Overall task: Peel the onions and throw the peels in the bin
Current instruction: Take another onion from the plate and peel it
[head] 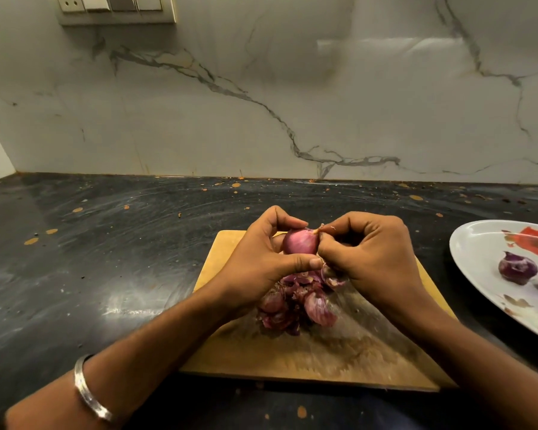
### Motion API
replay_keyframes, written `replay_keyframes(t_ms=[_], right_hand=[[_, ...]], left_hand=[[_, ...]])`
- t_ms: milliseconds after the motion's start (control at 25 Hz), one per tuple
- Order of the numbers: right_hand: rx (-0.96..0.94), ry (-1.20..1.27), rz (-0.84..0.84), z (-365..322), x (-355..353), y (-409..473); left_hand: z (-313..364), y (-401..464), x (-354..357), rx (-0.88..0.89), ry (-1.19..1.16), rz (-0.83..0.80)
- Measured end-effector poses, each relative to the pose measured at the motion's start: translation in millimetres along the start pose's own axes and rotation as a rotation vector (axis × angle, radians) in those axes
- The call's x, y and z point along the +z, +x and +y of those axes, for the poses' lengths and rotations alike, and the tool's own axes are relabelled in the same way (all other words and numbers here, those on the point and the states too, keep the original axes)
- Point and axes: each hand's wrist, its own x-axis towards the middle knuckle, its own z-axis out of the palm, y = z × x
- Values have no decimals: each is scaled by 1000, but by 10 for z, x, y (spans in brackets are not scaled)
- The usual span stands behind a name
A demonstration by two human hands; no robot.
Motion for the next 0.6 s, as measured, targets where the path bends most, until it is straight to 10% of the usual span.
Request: replay_keyframes(t_ms=[280,600], right_hand=[[168,355,-182,-13,-83,32],[33,136,-101,31,-69,22]], left_hand=[[29,42,-90,-77,-214,19],[1,14,-61,-59,-136,17]])
